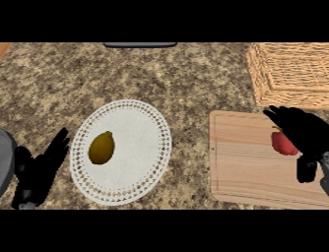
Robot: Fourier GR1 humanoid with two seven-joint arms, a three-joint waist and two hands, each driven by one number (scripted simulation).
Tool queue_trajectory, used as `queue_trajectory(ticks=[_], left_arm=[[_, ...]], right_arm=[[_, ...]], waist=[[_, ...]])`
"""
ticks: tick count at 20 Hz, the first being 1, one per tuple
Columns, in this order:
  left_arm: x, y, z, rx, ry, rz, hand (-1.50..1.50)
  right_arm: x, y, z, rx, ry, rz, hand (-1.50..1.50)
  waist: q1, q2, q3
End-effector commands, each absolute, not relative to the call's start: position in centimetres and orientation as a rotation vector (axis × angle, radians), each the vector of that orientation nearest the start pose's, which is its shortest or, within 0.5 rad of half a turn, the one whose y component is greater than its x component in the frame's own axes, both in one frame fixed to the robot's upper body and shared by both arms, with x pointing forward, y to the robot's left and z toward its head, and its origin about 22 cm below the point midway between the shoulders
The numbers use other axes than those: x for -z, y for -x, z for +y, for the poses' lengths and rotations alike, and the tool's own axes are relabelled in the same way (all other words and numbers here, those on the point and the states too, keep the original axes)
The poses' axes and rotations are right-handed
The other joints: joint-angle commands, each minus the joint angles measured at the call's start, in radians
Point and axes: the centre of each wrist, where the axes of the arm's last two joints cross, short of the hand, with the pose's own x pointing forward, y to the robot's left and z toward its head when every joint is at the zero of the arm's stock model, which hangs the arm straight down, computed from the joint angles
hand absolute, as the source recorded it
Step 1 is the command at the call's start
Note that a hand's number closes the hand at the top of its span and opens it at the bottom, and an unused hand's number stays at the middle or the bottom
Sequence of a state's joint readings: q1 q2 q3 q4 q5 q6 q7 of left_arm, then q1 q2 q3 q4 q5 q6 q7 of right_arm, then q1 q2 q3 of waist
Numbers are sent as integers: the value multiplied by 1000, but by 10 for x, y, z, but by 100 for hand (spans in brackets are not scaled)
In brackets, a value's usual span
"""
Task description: Pick the bell pepper from the cutting board and place it in the basket
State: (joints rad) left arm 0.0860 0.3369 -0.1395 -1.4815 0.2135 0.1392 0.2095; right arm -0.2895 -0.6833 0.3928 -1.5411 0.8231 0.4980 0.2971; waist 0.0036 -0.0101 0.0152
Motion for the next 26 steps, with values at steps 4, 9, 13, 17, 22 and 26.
queue_trajectory(ticks=[4,9,13,17,22,26], left_arm=[[61,-196,297,27,-143,-1017,0],[51,-187,306,42,-156,-1024,0],[42,-202,299,32,-148,-1023,0],[41,-191,298,33,-160,-1007,0],[44,-183,298,38,-148,-1016,0],[48,-198,281,51,-167,-1014,0]], right_arm=[[-72,-292,-273,-1608,879,-831,-150],[-72,-300,-277,-1587,904,-833,-150],[-40,-292,-288,-1598,897,-824,-150],[-60,-296,-294,-1708,934,-873,150],[-37,-304,-274,-1752,977,-869,150],[-37,-306,-275,-1699,975,-898,150]], waist=[[-5,13,-16],[1,11,-16],[2,13,-15],[2,11,-15],[18,13,-15],[2,12,-15]])
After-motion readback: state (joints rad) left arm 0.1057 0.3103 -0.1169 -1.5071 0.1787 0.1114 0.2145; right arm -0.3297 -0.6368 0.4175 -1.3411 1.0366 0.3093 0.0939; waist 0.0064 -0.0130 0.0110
